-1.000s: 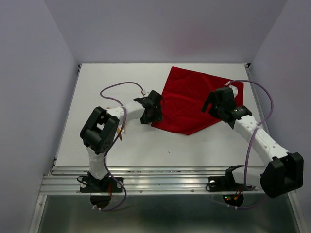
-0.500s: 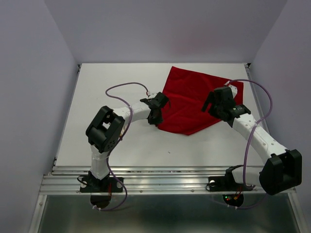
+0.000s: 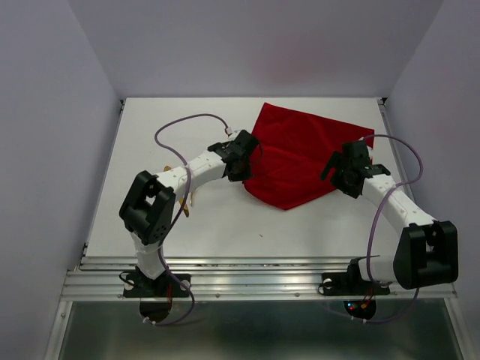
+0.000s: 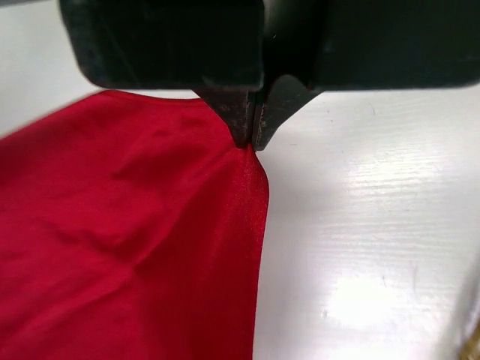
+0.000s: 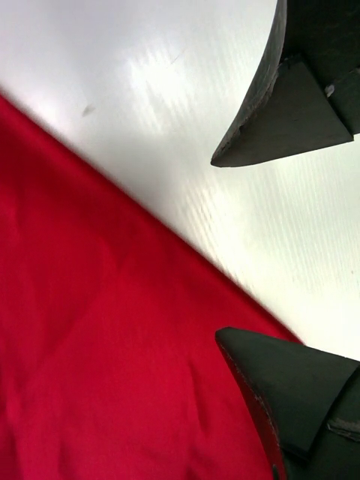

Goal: Fold the napkin into a case and place the utensils inside
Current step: Pick up the crumpled napkin from the center of the board.

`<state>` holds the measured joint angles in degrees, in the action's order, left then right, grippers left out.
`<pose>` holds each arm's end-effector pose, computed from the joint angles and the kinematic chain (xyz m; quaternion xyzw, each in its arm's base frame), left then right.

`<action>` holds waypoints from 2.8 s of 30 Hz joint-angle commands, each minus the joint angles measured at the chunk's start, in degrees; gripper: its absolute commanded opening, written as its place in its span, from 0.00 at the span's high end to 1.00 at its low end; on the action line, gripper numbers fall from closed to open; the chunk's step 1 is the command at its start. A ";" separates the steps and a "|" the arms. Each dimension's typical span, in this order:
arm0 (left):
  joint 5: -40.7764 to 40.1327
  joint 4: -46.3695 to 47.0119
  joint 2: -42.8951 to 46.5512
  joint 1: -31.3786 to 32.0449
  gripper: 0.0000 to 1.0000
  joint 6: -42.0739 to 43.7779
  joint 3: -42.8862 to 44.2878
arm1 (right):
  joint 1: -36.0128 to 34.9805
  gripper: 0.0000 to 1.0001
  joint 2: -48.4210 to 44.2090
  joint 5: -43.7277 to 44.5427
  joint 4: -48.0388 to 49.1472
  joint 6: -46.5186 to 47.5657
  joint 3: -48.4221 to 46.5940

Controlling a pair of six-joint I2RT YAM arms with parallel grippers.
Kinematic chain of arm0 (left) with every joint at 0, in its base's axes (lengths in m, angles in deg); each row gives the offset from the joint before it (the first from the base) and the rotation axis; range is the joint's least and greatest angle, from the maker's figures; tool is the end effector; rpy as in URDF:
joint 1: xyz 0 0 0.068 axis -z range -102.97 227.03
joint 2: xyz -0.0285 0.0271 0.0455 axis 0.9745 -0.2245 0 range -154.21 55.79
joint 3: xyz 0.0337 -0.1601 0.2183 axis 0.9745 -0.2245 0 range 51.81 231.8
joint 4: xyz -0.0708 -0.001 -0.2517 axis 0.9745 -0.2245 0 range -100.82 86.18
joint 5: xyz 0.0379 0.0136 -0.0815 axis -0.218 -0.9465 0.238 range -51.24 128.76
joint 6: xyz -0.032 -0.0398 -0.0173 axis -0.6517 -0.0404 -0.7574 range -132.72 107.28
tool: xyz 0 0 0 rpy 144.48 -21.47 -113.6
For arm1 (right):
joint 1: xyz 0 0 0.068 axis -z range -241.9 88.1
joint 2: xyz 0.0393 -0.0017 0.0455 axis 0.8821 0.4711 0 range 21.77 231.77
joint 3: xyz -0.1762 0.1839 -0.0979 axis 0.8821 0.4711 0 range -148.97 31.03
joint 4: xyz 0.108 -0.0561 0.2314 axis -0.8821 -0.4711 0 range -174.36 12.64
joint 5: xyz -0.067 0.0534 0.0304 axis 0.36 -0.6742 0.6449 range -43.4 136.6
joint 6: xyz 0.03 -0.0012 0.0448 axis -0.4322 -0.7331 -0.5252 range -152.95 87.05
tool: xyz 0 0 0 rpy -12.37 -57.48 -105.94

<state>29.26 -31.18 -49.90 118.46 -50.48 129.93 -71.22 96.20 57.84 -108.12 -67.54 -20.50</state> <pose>0.3030 -0.2597 0.2182 0.0055 0.9505 -0.1306 0.2817 0.2604 0.0357 0.2400 0.2366 0.9160 0.0297 0.3226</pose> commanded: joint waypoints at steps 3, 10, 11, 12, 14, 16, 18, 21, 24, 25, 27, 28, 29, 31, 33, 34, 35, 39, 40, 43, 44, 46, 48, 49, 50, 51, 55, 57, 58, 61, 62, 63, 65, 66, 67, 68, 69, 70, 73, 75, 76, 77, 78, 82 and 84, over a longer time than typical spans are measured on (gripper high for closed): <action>1.58 -2.52 4.62 -0.12 1.00 4.01 8.88 | 7.12 0.15 1.86 -7.99 4.91 -1.53 6.17; 5.01 0.28 6.37 0.14 1.00 3.04 5.11 | 7.12 0.21 5.98 -10.10 10.02 -2.59 7.14; 5.01 0.28 7.07 0.23 1.00 2.95 4.84 | 7.12 0.22 6.33 -9.93 11.24 -2.76 7.23; 5.01 0.46 7.42 0.14 1.00 2.95 4.49 | 7.12 0.24 7.12 -9.84 11.77 -2.85 7.40; 5.01 0.55 8.04 0.14 1.00 3.04 4.23 | 7.12 0.28 8.44 -9.40 13.62 -3.03 7.23; 4.93 0.28 8.74 0.23 1.00 3.30 4.49 | 7.12 0.40 11.24 -8.52 15.11 -3.29 6.36; 5.01 -0.15 9.10 0.14 1.00 3.48 5.10 | 7.12 0.57 13.36 -7.82 15.73 -3.56 5.57; 6.24 -0.68 9.45 0.14 1.00 4.97 6.59 | 7.12 0.89 14.95 -6.94 15.74 -3.03 2.84; 6.34 -1.21 10.59 0.14 1.00 5.94 8.09 | 7.12 0.99 12.67 -6.59 14.16 -1.71 -0.76; 5.98 -1.38 10.85 0.23 1.00 6.03 8.96 | 7.12 0.99 11.88 -6.50 13.46 -1.28 -1.81; 3.62 -2.17 11.47 -0.03 1.00 6.47 10.11 | 7.12 0.99 9.51 -6.15 11.52 -0.22 -4.36; 3.09 -2.44 11.56 -0.82 1.00 6.56 11.68 | 7.12 0.99 8.72 -6.06 10.38 0.13 -5.07; 2.73 -2.61 11.65 -1.26 1.00 6.56 12.57 | 7.12 0.99 7.84 -6.06 9.76 0.66 -5.68; 2.82 -2.79 11.74 -1.96 1.00 7.35 15.28 | 7.12 0.99 5.47 -6.32 8.01 1.19 -7.53; 2.38 -3.40 11.82 -2.49 1.00 8.14 17.31 | 7.12 0.99 3.88 -6.41 6.60 1.80 -8.67; 2.46 -3.67 11.82 -2.67 1.00 8.92 19.32 | 7.12 0.99 2.66 -6.15 5.03 1.98 -9.98; 3.68 -3.58 12.08 -2.76 1.00 9.71 19.95 | 7.12 0.99 1.95 -5.80 4.32 2.33 -10.52; 8.78 -2.62 13.23 -2.76 1.00 11.74 20.23 | 7.12 0.99 -1.39 -8.33 1.59 2.42 -11.67; 9.23 -2.36 13.58 -2.76 1.00 11.66 19.53 | 7.12 0.99 -2.01 -9.04 1.24 2.33 -11.49; 11.69 -0.51 14.81 -2.76 1.00 11.65 14.36 | 7.12 0.99 -4.12 -9.23 -0.96 2.07 -9.65; 12.30 0.10 15.33 -2.67 1.00 11.74 13.03 | 7.12 0.99 -4.82 -8.96 -1.40 2.24 -9.30; 13.45 1.77 15.77 -2.67 1.00 11.74 10.39 | 7.12 0.99 -5.44 -8.43 -2.45 2.68 -8.68; 15.99 3.35 15.95 -2.76 1.00 11.39 7.57 | 7.12 0.99 -6.31 -8.08 -4.30 4.34 -8.15; 16.87 3.62 16.04 -2.76 1.00 11.30 6.61 | 7.12 0.99 -6.49 -7.47 -6.13 4.96 -8.15; 18.36 3.80 16.04 -2.76 1.00 11.22 6.34 | 7.12 0.99 -7.02 -6.86 -7.11 5.58 -8.24; 18.72 4.41 16.39 -2.76 1.00 11.21 5.99 | 7.12 0.99 -7.54 -5.72 -7.81 6.63 -8.24; 18.64 5.56 17.01 -2.67 1.00 11.13 4.58 | 7.12 0.99 -8.78 -4.65 -10.28 7.61 -7.80; 18.55 5.56 16.92 -2.76 1.00 10.78 4.31 | 7.12 0.99 -9.22 -4.92 -11.25 7.69 -7.80; 18.29 5.56 16.92 -2.76 1.00 10.60 4.05 | 7.12 0.99 -9.31 -5.09 -11.51 7.78 -7.89; 17.41 5.91 17.36 -2.76 1.00 9.46 2.21 | 7.12 0.99 -10.10 -5.09 -13.00 7.96 -8.33; 17.41 6.34 17.62 -2.76 1.00 8.94 1.77 | 7.12 0.99 -10.53 -5.01 -13.18 8.22 -8.50; 17.32 6.44 17.80 -2.76 1.00 8.49 1.42 | 7.12 0.99 -10.62 -5.01 -13.18 8.40 -8.50; 17.23 7.14 18.41 -2.76 1.00 6.83 1.59 | 7.12 0.99 -9.93 -4.57 -13.62 9.27 -8.85; 17.49 7.57 18.59 -2.76 1.00 6.56 1.94 | 7.12 0.99 -9.40 -3.87 -14.14 9.28 -9.38; 17.67 8.36 18.76 -2.76 1.00 6.47 2.29 | 7.12 0.99 -8.87 -2.38 -14.58 9.28 -9.90; 17.06 8.46 18.59 -2.76 1.00 6.38 3.42 | 7.12 0.99 -8.61 -1.93 -13.89 9.28 -10.17; 16.45 8.11 18.07 -2.76 1.00 6.73 4.04 | 7.12 0.99 -7.65 -1.67 -13.19 9.28 -10.78; 15.92 8.02 17.45 -2.76 1.00 6.99 4.75 | 7.12 0.99 -6.85 -1.49 -12.22 9.28 -11.22; 14.86 8.45 15.34 -2.93 1.00 8.14 6.33 | 7.12 0.99 -1.59 0.09 -6.88 9.28 -13.77; 14.68 9.24 14.12 -3.02 1.00 8.49 6.51 | 7.12 0.99 4.01 0.79 -3.36 9.89 -16.83; 14.51 9.34 13.67 -3.02 1.00 8.49 6.51 | 7.12 0.98 4.05 0.80 -3.34 10.07 -18.16; 14.25 9.42 13.23 -3.11 1.00 8.49 6.77 | 7.12 0.96 8.40 0.97 -2.03 10.15 -19.82; 14.24 9.86 12.18 -3.37 1.00 8.40 6.95 | 7.12 0.85 10.80 0.88 -1.58 10.24 -21.75; 14.76 9.60 7.53 -4.60 1.00 8.05 9.05 | 7.12 0.31 22.66 -3.24 -2.63 10.33 -33.00; 15.21 7.51 3.15 -5.22 1.00 9.10 13.00 | 7.12 0.30 26.97 -2.73 -5.35 9.11 -37.66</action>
<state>44.38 -23.31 -41.99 114.59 -43.04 137.87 -64.20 118.69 55.81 -113.76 -57.86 -50.40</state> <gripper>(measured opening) 0.026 0.683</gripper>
